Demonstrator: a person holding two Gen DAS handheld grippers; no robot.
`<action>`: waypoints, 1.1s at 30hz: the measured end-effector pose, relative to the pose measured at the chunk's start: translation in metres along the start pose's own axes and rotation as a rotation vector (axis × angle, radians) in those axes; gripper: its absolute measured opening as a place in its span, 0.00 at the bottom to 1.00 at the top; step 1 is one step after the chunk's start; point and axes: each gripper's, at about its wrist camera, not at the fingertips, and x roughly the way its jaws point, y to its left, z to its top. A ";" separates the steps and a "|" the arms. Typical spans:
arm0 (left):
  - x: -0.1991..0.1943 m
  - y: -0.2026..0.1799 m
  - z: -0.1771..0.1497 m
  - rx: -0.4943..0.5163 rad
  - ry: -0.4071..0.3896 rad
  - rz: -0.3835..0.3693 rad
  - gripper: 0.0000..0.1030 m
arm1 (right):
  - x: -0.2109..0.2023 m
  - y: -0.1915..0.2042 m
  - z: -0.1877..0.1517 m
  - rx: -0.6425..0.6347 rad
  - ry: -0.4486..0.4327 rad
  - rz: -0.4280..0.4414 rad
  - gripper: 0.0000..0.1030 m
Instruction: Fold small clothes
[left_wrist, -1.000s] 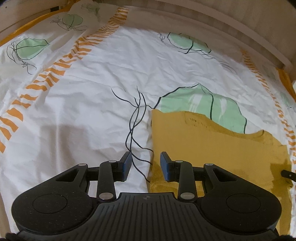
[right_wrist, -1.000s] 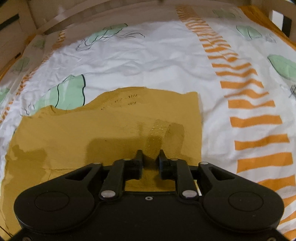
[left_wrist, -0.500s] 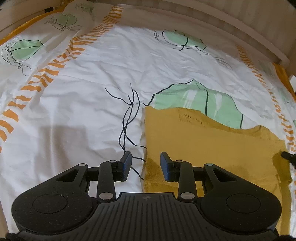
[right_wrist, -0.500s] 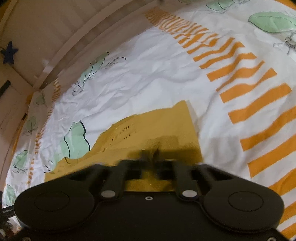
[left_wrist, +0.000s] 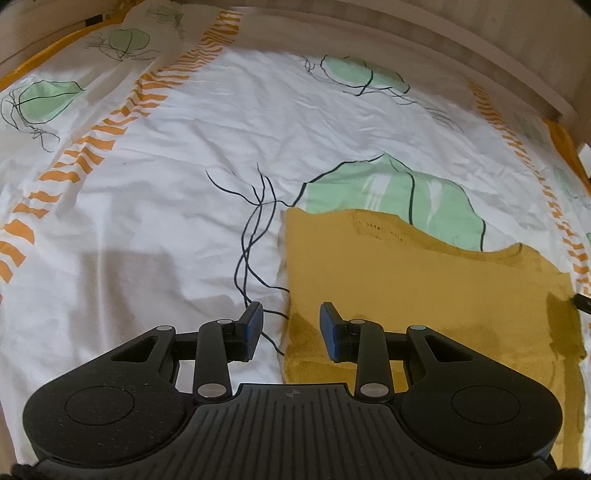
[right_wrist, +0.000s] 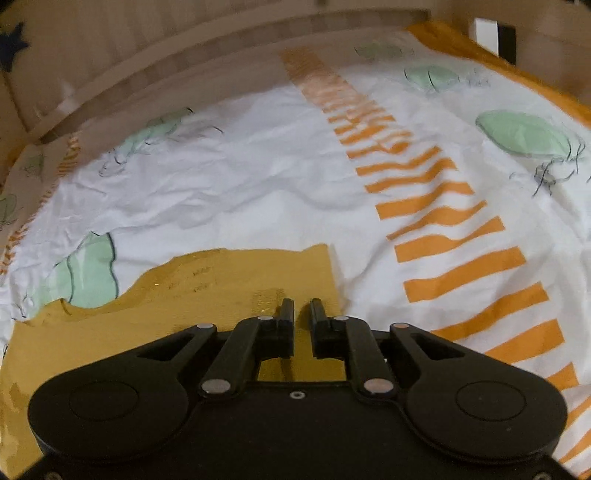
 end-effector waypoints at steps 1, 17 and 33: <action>0.000 0.000 0.000 0.000 -0.001 0.001 0.32 | -0.005 0.003 -0.003 -0.022 -0.013 0.008 0.25; 0.003 -0.006 -0.014 0.049 0.017 -0.004 0.56 | -0.043 0.002 -0.029 -0.099 0.003 0.050 0.88; -0.071 -0.011 -0.092 0.061 -0.067 -0.016 0.73 | -0.140 0.007 -0.078 -0.050 0.008 0.226 1.00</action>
